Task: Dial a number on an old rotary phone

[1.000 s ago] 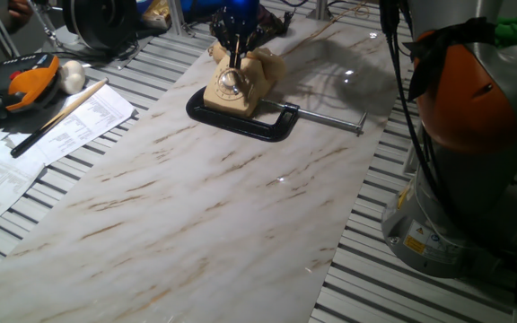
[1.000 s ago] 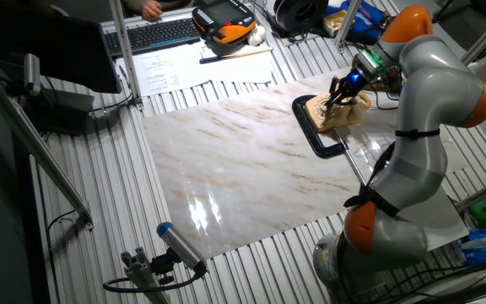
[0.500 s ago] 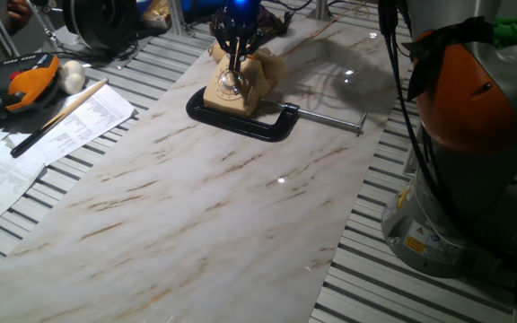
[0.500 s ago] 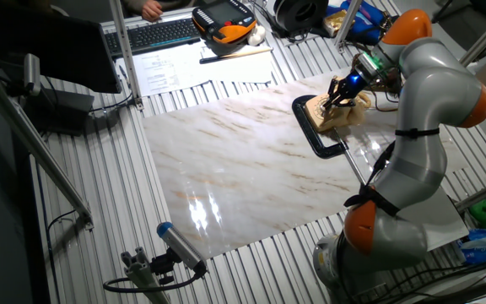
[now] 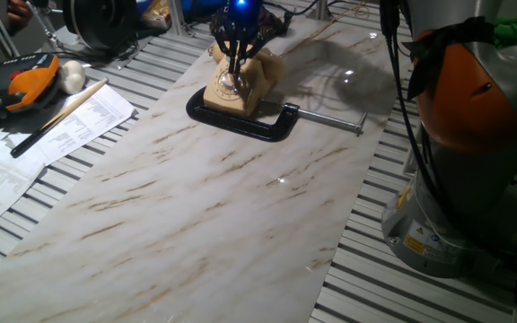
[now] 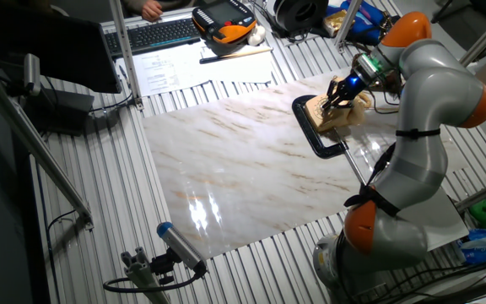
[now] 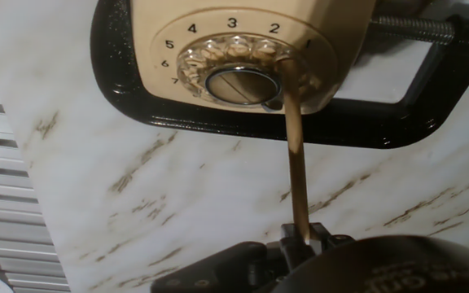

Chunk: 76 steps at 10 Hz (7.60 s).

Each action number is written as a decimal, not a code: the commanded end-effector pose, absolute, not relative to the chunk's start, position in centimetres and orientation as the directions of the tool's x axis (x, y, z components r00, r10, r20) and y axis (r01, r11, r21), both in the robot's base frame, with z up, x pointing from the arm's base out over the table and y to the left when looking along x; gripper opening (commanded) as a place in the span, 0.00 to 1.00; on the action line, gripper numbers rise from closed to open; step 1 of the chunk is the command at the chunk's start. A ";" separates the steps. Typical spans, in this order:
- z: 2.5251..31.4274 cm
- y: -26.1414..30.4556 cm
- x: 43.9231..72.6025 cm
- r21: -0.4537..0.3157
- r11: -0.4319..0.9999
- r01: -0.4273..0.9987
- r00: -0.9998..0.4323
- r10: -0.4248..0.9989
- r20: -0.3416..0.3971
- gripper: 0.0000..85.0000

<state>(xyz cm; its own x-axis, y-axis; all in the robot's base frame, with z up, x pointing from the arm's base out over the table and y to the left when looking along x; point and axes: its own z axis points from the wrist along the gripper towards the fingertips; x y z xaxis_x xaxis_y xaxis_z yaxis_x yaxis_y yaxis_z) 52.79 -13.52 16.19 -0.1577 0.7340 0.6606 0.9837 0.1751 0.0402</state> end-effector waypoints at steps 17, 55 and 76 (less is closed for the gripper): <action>15.6 -12.7 52.2 0.065 0.160 0.985 -0.155 0.655 0.740 0.00; 21.5 -5.8 53.3 0.083 0.954 0.287 -0.953 0.275 0.128 0.00; 21.0 -6.2 53.8 0.074 0.952 0.295 -0.950 0.285 0.127 0.20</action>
